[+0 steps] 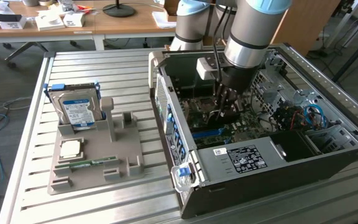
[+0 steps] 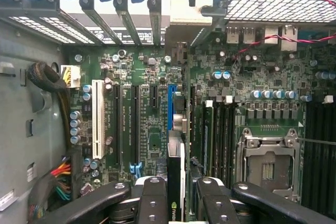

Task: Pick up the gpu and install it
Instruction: 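Insert the gpu into the slot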

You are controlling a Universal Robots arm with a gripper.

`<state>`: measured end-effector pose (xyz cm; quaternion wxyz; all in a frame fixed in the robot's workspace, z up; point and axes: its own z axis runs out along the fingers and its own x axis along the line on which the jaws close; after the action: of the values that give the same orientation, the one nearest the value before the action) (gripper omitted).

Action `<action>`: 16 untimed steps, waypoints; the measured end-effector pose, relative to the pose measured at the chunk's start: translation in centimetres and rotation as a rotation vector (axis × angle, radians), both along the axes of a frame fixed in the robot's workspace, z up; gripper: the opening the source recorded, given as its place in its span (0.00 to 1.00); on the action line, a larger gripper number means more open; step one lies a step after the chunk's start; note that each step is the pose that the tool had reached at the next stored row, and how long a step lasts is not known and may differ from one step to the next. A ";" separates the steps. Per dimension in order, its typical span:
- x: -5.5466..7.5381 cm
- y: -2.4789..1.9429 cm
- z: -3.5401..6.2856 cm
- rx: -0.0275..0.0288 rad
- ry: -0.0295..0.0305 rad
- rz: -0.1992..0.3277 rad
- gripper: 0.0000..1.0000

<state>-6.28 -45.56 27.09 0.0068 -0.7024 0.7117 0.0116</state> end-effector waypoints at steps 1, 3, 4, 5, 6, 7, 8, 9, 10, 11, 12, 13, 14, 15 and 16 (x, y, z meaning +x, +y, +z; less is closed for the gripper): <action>0.0 0.00 0.00 0.0000 0.0000 0.000 0.26; -0.2 0.01 -0.03 0.0001 -0.0001 0.000 0.26; -0.3 0.02 -0.05 0.0002 -0.0001 0.000 0.26; -0.4 0.02 -0.07 0.0001 -0.0001 0.000 0.26; -0.5 0.02 -0.09 0.0002 -0.0001 0.000 0.26; -0.6 0.02 -0.11 0.0002 -0.0001 0.000 0.26; -0.6 0.02 -0.12 0.0001 0.0000 0.000 0.26; -0.6 -0.01 -0.13 0.0002 -0.0001 0.000 0.26; -0.6 -0.07 -0.14 0.0003 -0.0001 0.000 0.26; -0.6 -0.12 -0.14 0.0002 -0.0001 0.000 0.26; -0.6 -0.16 -0.13 0.0001 0.0000 0.000 0.26; -0.6 -0.19 -0.13 0.0001 0.0000 0.000 0.26; -0.6 -0.21 -0.14 0.0002 0.0000 0.000 0.26; -0.6 -0.22 -0.14 0.0002 -0.0001 0.000 0.26; -0.6 -0.24 -0.13 0.0001 -0.0001 0.000 0.26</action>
<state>-6.86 -45.80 26.96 0.0068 -0.7024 0.7116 0.0117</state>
